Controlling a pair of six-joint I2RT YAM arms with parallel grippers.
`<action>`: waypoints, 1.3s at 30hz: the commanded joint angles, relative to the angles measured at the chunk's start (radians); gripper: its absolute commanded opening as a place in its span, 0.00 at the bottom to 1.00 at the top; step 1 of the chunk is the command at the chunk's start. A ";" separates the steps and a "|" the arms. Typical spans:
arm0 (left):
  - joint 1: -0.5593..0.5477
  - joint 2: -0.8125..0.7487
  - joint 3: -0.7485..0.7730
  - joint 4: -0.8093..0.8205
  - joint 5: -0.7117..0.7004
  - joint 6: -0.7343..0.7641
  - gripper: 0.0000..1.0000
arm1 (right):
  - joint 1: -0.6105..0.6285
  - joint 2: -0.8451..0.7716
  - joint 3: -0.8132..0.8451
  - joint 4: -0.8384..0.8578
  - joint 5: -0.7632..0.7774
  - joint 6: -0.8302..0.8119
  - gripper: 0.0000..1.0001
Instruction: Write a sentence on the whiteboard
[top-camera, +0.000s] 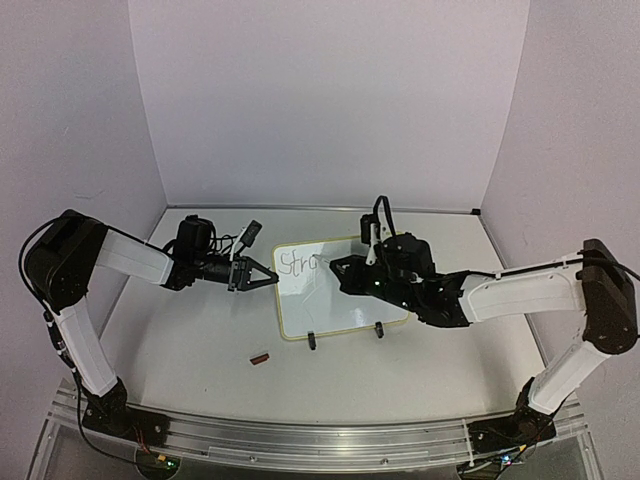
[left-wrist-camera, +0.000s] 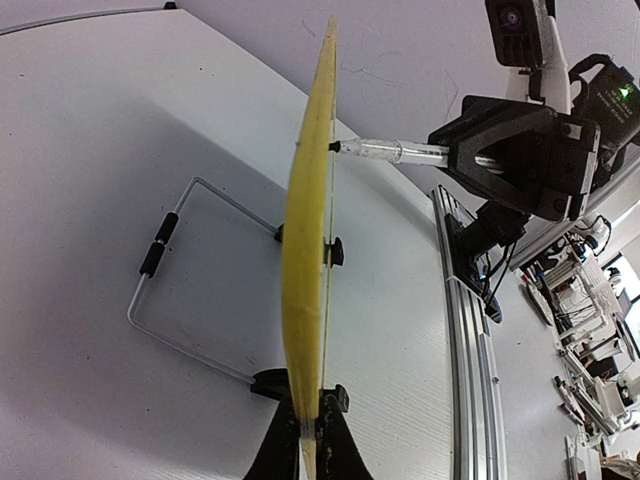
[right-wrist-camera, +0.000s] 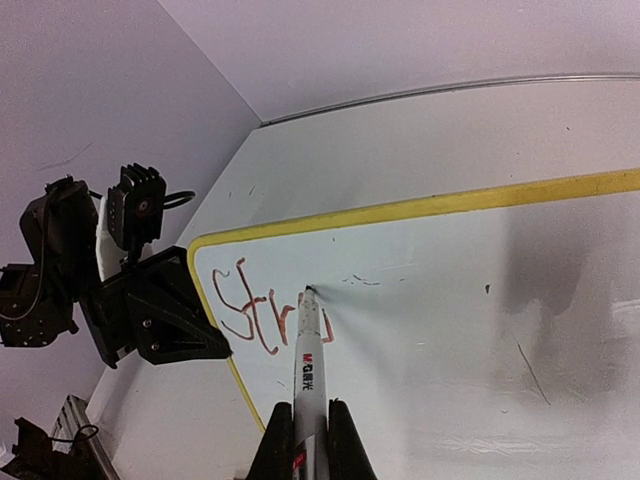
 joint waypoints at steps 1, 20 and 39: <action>-0.019 -0.020 0.010 -0.050 -0.015 0.038 0.00 | -0.004 0.001 0.012 0.006 0.023 0.000 0.00; -0.019 -0.022 0.010 -0.050 -0.015 0.039 0.00 | -0.003 -0.032 -0.056 0.004 0.031 0.036 0.00; -0.019 -0.024 0.009 -0.051 -0.018 0.039 0.00 | 0.004 -0.102 -0.070 0.052 -0.106 -0.013 0.00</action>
